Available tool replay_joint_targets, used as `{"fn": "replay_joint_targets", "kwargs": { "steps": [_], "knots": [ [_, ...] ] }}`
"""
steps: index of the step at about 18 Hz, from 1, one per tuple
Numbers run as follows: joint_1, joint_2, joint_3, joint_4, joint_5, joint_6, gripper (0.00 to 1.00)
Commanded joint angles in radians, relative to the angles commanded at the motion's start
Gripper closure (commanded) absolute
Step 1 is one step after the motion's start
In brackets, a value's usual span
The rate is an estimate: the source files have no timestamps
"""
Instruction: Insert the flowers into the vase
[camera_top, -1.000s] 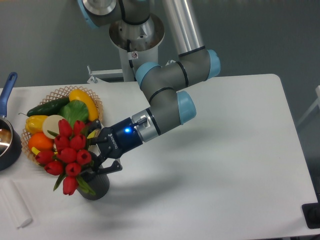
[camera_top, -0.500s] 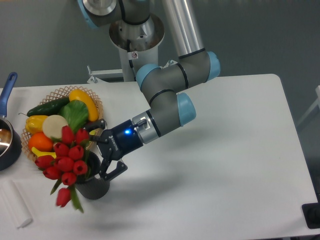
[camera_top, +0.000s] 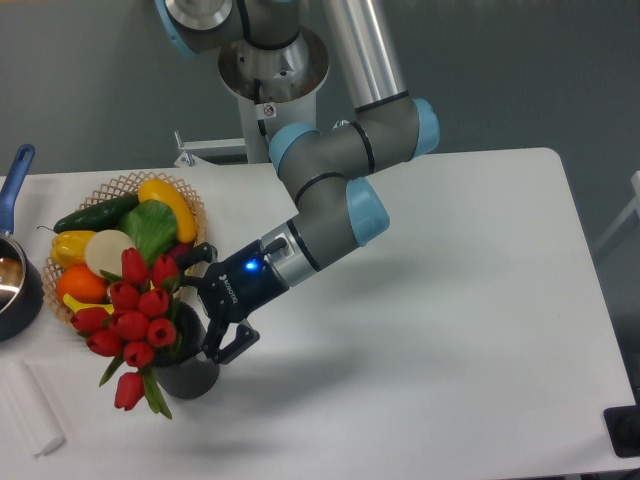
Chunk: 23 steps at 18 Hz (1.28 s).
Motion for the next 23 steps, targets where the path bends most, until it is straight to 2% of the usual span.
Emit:
{"fn": "replay_joint_targets", "kwargs": {
  "steps": [3, 4, 6, 8, 13, 17, 19, 23],
  "knots": [
    [0.005, 0.04, 0.009, -0.002, 0.052, -0.003, 0.0],
    [0.011, 0.054, 0.011, -0.002, 0.11, 0.001, 0.0],
    [0.021, 0.081, -0.003, -0.003, 0.295, 0.003, 0.0],
    [0.04, 0.132, -0.014, -0.005, 0.444, 0.005, 0.0],
    [0.09, 0.245, 0.038, -0.018, 0.592, -0.008, 0.0],
    [0.133, 0.304, 0.092, -0.101, 0.69, -0.009, 0.0],
    [0.175, 0.33, 0.116, -0.15, 0.703, -0.002, 0.0],
    [0.206, 0.336, 0.185, -0.235, 0.723, 0.003, 0.0]
  ]
}}
